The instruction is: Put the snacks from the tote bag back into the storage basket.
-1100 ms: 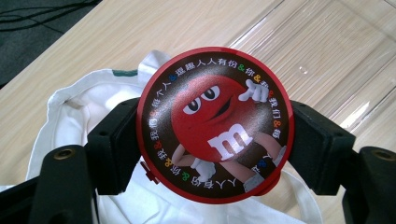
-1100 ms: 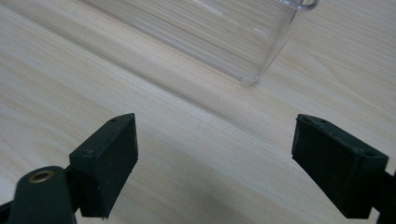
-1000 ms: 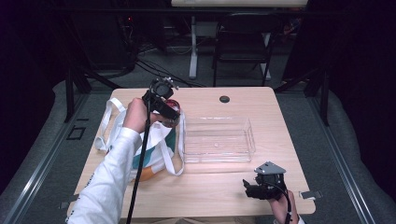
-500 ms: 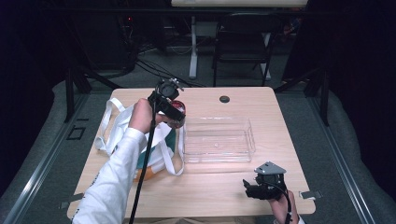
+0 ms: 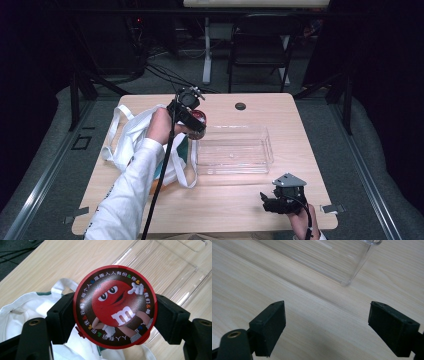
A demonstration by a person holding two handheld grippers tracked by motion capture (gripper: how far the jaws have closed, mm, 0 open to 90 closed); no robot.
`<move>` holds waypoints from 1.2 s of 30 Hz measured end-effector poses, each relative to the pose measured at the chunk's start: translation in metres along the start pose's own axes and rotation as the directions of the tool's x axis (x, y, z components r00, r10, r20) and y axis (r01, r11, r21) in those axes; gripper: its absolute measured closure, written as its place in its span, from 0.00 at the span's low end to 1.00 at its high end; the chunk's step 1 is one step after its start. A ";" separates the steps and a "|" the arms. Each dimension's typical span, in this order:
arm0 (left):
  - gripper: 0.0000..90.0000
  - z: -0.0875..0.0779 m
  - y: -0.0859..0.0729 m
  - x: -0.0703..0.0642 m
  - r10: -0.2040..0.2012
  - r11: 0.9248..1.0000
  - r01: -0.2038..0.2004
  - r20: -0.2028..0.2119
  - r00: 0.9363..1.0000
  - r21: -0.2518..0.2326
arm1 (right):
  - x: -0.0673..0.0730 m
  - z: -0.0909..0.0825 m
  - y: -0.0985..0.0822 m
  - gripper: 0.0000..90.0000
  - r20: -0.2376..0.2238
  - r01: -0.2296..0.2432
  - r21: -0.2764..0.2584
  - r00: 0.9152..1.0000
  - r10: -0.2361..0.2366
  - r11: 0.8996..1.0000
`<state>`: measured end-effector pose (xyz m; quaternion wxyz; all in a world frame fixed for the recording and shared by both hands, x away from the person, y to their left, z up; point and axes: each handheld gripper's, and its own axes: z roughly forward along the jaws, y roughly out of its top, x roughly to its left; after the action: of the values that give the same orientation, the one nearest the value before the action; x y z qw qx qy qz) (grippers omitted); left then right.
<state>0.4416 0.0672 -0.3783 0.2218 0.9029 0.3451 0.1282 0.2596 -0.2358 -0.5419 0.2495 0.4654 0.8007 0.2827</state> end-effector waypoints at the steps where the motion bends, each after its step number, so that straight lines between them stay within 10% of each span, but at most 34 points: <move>1: 0.29 0.000 0.000 -0.001 0.006 1.000 -0.006 0.000 1.000 0.001 | 0.000 0.000 0.000 0.15 0.000 0.000 0.000 1.000 0.000 1.000; 36: 0.29 0.048 -0.010 -0.032 -0.010 1.000 0.010 0.118 0.993 -0.002 | 0.001 -0.001 0.001 0.15 0.001 0.007 0.012 1.000 -0.007 1.000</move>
<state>0.4310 0.0369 -0.4274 0.2436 0.9069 0.3358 0.0742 0.2592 -0.2349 -0.5408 0.2479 0.4641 0.8041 0.2767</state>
